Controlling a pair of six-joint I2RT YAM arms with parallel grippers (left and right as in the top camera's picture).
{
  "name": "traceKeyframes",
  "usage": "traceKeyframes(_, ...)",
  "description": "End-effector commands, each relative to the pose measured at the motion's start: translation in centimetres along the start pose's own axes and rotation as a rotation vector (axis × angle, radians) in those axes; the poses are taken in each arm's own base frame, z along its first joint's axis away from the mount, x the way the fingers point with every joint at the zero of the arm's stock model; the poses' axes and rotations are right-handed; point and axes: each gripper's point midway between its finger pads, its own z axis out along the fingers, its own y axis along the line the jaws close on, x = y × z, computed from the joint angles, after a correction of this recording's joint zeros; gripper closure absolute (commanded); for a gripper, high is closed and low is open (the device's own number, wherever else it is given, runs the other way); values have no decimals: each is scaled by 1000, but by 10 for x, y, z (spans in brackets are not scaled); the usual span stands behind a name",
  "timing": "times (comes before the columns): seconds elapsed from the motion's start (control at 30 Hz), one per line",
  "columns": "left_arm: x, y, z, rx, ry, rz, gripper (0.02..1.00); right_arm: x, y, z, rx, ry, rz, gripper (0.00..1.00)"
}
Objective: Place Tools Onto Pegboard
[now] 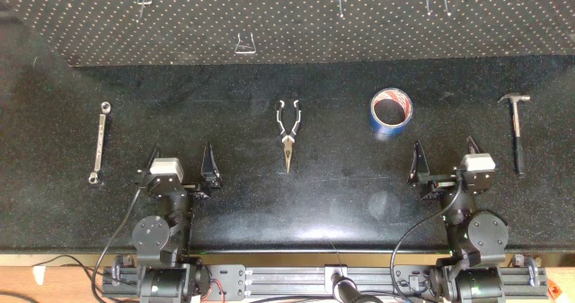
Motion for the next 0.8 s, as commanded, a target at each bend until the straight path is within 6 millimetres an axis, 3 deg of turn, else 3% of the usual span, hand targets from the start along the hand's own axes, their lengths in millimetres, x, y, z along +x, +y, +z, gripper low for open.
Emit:
traceKeyframes(0.03,1,-1,0,5,1,9,23,1,-1,0,10,-2,11,12)
traceKeyframes(0.5,3,-3,0,17,11,65,25,1,-1,0,9,-2,11,12)
traceKeyframes(0.57,-3,10,-4,-61,37,127,25,1,-1,0,9,-2,11,12)
traceKeyframes(0.67,-15,14,-25,-73,207,201,25,1,-1,0,9,-2,11,9)
traceKeyframes(0.8,-40,52,-32,-216,475,320,25,1,-1,0,10,-2,11,12)
